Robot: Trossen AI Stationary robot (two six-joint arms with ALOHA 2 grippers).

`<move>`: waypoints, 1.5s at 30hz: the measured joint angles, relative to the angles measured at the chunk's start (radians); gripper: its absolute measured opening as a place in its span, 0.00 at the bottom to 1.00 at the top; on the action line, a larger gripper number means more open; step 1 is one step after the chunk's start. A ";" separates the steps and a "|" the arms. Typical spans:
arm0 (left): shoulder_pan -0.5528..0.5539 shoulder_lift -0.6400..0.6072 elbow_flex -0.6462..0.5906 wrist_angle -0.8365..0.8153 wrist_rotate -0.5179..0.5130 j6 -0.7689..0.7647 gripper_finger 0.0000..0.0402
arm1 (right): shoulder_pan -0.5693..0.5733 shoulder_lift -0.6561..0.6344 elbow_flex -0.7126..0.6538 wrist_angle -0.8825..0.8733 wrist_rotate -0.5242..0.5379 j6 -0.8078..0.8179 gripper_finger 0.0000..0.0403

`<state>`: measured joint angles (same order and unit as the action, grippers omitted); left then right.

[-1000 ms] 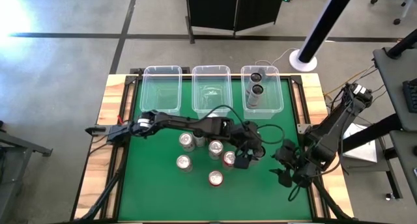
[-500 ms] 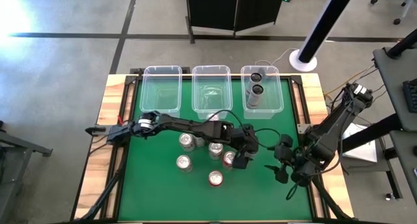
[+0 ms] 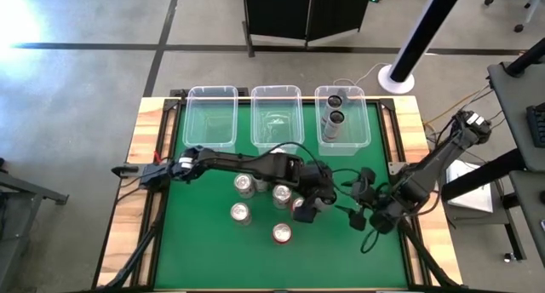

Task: Sort soda cans
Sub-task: Put the bottom white soda can into the top right transparent bin aligned with the other white soda can

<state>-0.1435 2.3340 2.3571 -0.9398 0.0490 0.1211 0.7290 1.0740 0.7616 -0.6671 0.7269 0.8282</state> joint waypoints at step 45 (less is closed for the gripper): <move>-0.075 -0.935 -1.336 1.024 -0.242 -0.119 0.81 | -0.227 0.192 -0.005 0.368 -0.081 -0.129 0.75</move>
<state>-0.2189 1.3985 1.0214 0.0846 -0.1933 0.0018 0.5022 1.2662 0.7563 -0.2991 0.6455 0.6991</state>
